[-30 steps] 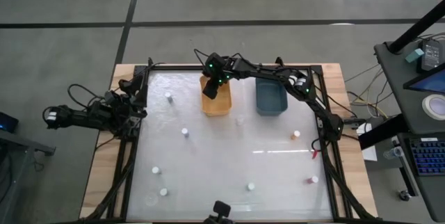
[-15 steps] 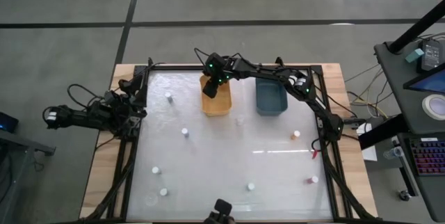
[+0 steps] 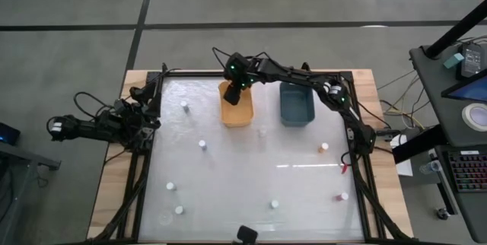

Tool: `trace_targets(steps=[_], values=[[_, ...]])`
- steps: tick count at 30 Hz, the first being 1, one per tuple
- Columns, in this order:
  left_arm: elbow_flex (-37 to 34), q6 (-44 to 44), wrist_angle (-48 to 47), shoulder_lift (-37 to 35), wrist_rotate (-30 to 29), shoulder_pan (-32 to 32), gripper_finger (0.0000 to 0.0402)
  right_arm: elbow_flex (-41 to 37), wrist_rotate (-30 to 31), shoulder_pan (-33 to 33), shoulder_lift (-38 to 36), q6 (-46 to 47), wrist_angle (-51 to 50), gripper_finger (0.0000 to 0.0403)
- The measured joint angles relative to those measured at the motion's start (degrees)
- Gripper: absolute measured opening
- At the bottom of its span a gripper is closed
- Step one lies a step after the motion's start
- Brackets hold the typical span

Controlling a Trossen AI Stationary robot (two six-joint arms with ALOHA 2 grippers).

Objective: Pick and place medicine bottles into bin by pill shape (circle, oval)
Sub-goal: Put the blue capsule bottle into the yellow bin

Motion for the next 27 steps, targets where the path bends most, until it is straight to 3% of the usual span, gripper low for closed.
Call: trace_targets(steps=[8,13,20,27], values=[[-0.02,-0.04,-0.05,0.6,0.0,0.0,0.0246,-2.0,-0.07,4.6,-7.27,-0.04,-14.67,0.015],[-0.02,-0.11,-0.12,1.59,0.01,-0.02,0.0246,-7.0,-0.03,8.94,-13.35,2.18,-17.17,0.0142],[-0.04,-0.31,0.06,2.3,0.02,-0.02,0.0246,-20.69,1.42,15.0,-24.51,6.34,-11.98,0.0135],[-0.04,-0.31,-0.08,3.19,0.08,-0.02,0.0246,-35.93,4.31,20.2,-35.26,7.42,1.69,0.0129]])
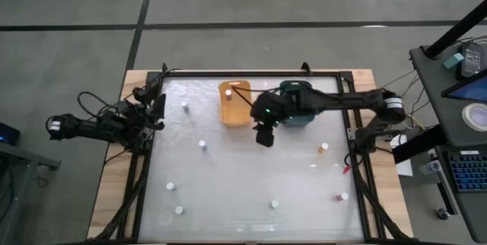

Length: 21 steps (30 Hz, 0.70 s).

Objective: Pick and place medicine bottles into bin by pill shape (circle, oval)
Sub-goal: Put the blue capsule bottle into the yellow bin

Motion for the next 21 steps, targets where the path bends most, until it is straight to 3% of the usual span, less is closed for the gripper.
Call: trace_targets(steps=[7,13,17,21], values=[[0.82,-1.82,0.02,3.42,0.65,0.02,0.0246,-14.37,0.1,3.64,-9.04,-2.36,15.89,0.012],[2.45,-9.95,-1.16,9.04,0.8,-0.15,0.0246,-25.1,0.11,4.89,-15.69,-5.44,28.57,0.0119],[4.85,-18.58,-8.98,11.76,0.81,-0.81,0.0246,-30.76,0.14,4.8,-19.44,-6.62,35.4,0.012],[9.83,-30.0,-24.66,12.95,0.75,-1.09,0.0246,-34.21,0.15,4.8,-21.7,-8.16,38.36,0.0116]])
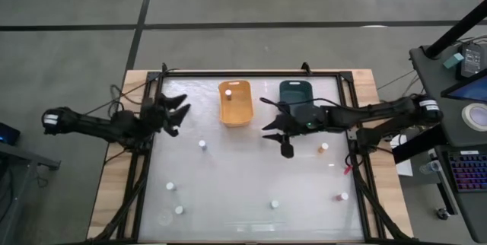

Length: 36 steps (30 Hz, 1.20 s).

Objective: Pick and place medicine bottles into bin by pill shape (circle, oval)
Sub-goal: Put the blue capsule bottle into the yellow bin

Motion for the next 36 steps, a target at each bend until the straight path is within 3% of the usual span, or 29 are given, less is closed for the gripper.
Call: trace_targets(steps=[4,8,18,24,32,36], values=[[8.31,-12.9,-24.0,1.7,2.42,-0.13,0.0246,-1.72,-0.02,0.0,-1.12,-1.48,1.1,0.0112],[17.39,-22.7,-45.28,5.98,10.15,-0.71,0.0246,-2.19,-0.02,0.0,-1.25,-2.34,1.02,0.0112],[29.22,-35.82,-78.03,20.81,26.0,-5.7,0.0246,-2.21,-0.05,0.0,0.82,-3.86,1.06,0.0106],[28.13,-32.59,-81.81,27.38,26.29,-9.65,0.0246,-2.21,-0.09,0.0,1.56,-4.03,1.01,0.0107],[26.74,-32.44,-80.23,34.45,17.25,-11.93,0.0246,-2.32,-0.11,0.0,1.76,-4.49,0.6,0.0111],[26.76,-27.47,-74.34,36.08,14.1,-12.36,0.0246,-2.34,-0.11,0.0,1.76,-4.49,0.3,0.0105]])
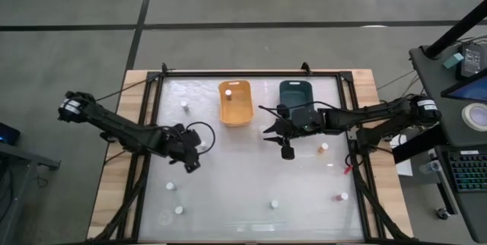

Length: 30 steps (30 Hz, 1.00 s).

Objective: Pick and place medicine bottles into bin by pill shape (circle, oval)
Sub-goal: Put the blue capsule bottle into the yellow bin

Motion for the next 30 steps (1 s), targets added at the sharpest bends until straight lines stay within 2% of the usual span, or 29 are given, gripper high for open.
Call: trace_targets(steps=[9,18,30], values=[[-0.02,2.39,1.64,4.85,-7.1,0.01,0.0246,-0.04,0.0,0.0,0.0,-0.68,-1.08,0.01],[-0.02,2.34,5.63,9.19,-7.42,0.01,0.0246,-0.04,0.0,0.0,0.0,-0.94,-1.08,0.01],[-0.02,2.17,5.76,9.35,-8.9,0.19,0.0246,-0.04,0.0,0.0,0.0,-0.9,-1.08,0.01]])
